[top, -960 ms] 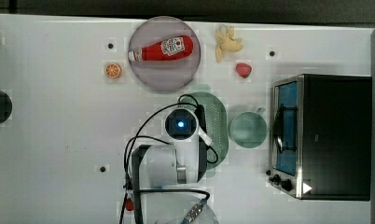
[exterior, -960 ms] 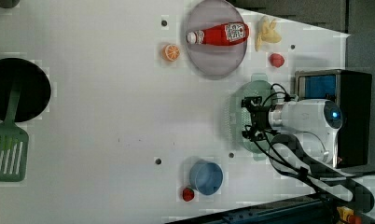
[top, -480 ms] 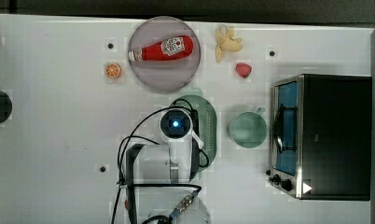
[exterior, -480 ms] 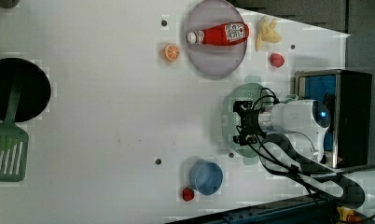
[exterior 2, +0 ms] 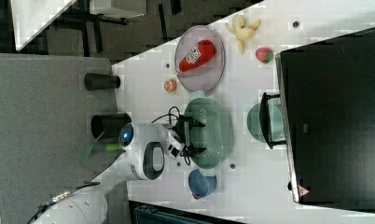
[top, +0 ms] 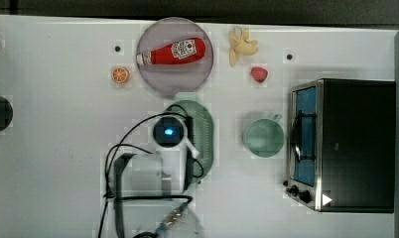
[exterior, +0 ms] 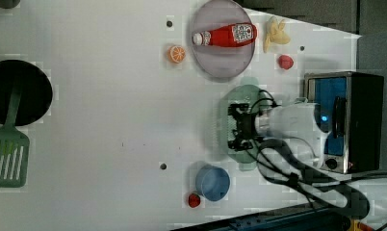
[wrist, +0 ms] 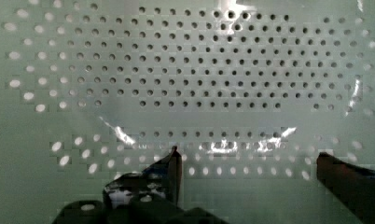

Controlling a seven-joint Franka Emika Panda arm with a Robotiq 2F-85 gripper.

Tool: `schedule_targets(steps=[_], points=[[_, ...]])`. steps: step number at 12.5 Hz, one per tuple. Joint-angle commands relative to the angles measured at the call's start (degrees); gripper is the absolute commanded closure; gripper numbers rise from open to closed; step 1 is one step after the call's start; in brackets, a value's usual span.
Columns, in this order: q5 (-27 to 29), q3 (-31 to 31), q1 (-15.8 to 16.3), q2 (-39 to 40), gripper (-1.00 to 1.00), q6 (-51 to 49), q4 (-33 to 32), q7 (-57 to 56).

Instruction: Drag strainer right to left.

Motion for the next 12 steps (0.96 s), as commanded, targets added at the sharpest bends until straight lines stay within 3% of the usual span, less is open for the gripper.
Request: schedule_targets(steps=[1,12], points=[[1.0,2.5,5.3,-1.1,-1.0,-1.0,1.9,10.2],[1.1,2.9,18.1,5.7,-1.0,-1.1,13.1,24.6]])
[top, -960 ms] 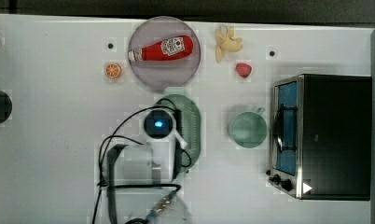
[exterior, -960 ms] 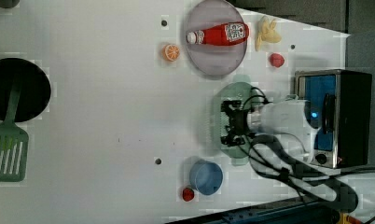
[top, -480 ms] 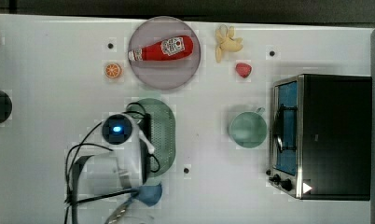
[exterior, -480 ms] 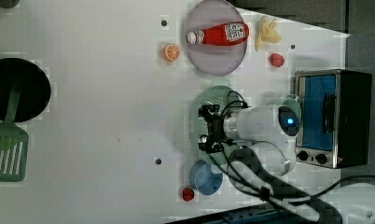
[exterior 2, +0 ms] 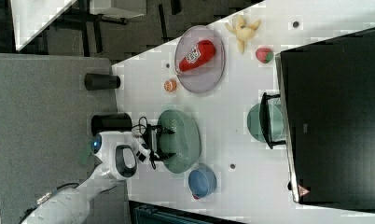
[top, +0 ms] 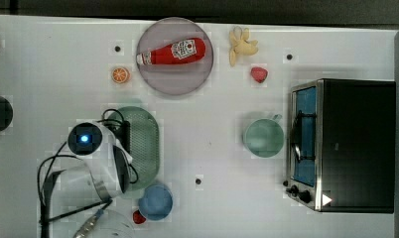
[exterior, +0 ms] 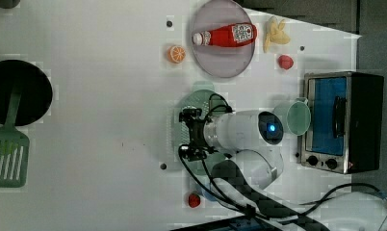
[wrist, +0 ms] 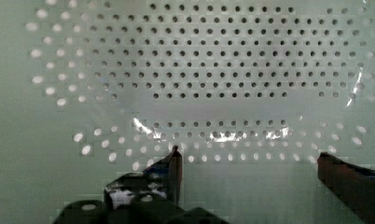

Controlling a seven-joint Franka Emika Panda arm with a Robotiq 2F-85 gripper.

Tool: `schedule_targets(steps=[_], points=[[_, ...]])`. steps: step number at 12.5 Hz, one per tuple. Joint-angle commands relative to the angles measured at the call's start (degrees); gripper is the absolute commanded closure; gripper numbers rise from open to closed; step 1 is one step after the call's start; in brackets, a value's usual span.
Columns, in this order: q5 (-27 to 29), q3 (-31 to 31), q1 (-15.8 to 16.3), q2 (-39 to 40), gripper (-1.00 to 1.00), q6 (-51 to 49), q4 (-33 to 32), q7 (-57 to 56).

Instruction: Drag strainer right to left.

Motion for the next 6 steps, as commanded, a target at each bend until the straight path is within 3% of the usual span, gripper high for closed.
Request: schedule_targets(steps=[1,6], points=[[0.1,-0.2,3.7,2.6,-1.0,-0.4,5.3,6.4],[0.3,-0.2,7.8,6.1,-1.0,-0.3,10.8,9.5]])
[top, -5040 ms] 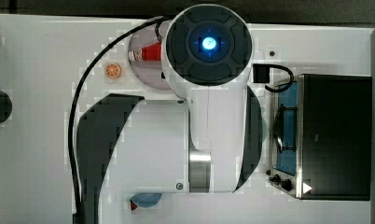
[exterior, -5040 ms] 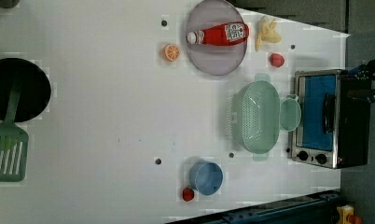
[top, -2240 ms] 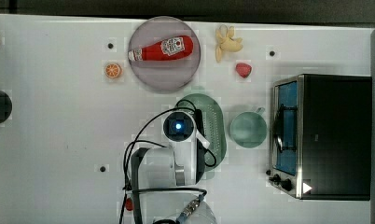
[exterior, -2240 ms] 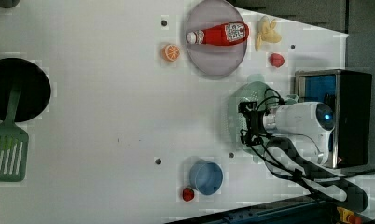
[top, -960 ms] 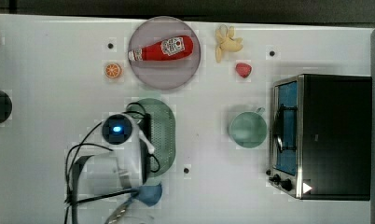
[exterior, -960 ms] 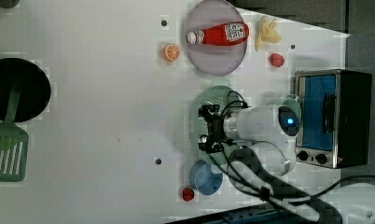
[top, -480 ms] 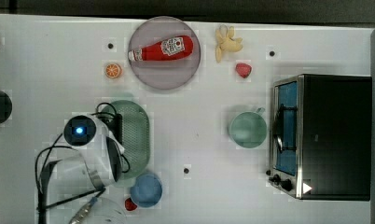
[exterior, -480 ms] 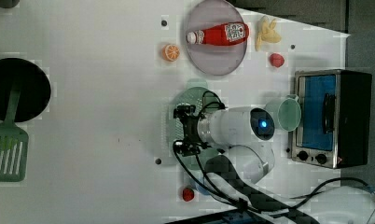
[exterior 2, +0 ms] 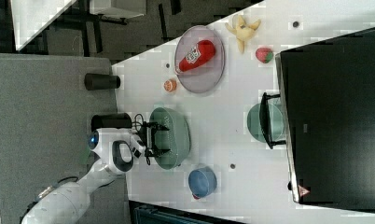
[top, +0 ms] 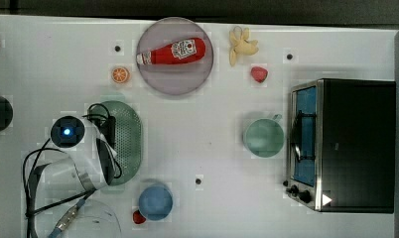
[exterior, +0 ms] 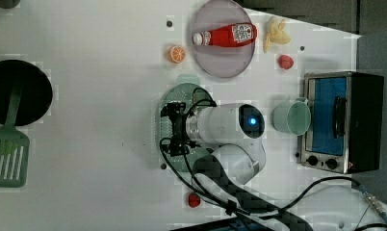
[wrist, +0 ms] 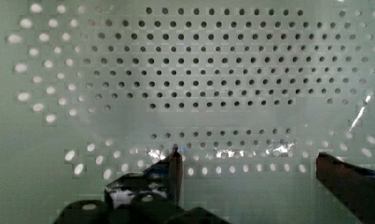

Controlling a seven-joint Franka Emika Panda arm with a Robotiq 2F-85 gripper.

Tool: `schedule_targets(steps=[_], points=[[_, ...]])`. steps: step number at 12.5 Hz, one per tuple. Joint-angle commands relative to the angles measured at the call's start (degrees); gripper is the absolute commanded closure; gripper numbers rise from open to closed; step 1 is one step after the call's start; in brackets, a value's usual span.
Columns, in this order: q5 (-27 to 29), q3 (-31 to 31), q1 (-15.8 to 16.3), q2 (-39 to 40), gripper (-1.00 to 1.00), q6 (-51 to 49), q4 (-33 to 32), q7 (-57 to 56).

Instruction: Drag strainer right to left.

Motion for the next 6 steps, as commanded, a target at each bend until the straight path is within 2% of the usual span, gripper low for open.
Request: schedule_targets(steps=[1,6], points=[[-1.0,1.5,3.7,1.6,-1.0,1.0,5.1,8.0],[-1.0,1.6,7.3,5.6,-1.0,1.0,10.7,10.2]])
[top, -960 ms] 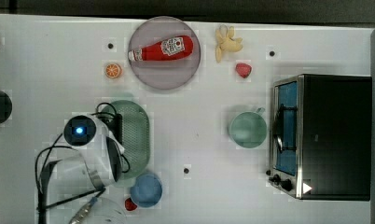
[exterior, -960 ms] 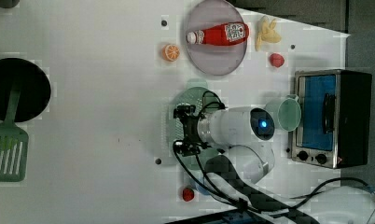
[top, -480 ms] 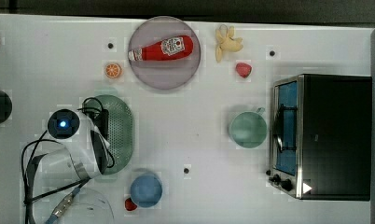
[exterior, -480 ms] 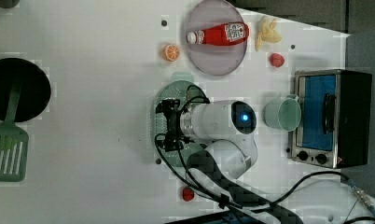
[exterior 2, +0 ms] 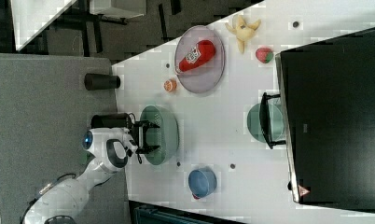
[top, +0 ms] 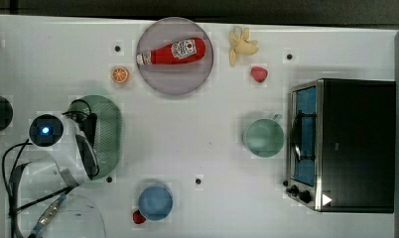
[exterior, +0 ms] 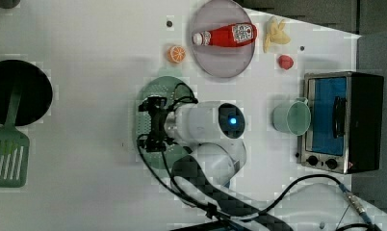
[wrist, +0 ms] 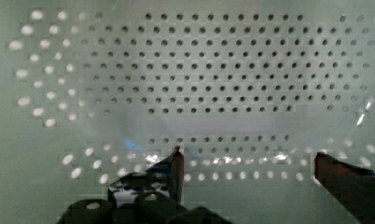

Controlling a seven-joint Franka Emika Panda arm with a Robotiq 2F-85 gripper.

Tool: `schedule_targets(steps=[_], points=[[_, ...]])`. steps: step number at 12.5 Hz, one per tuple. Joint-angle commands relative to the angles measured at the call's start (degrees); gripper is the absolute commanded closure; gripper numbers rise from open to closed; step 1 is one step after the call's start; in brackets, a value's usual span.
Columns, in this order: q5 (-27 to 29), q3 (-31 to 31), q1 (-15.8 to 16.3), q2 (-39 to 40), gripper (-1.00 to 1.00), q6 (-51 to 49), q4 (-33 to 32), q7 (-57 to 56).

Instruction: Drag strainer right to left.

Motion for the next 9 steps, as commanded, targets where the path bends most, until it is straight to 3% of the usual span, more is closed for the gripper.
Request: schedule_targets(steps=[1,6,9], points=[[-0.9,0.1,4.7,1.3,-1.0,-0.3,3.6,2.7],[-1.1,-0.5,5.6,1.8,-1.0,-1.6,5.4,2.6],[-3.8,-3.9,5.5,-4.8,-1.0,-11.2,3.8,-3.9]])
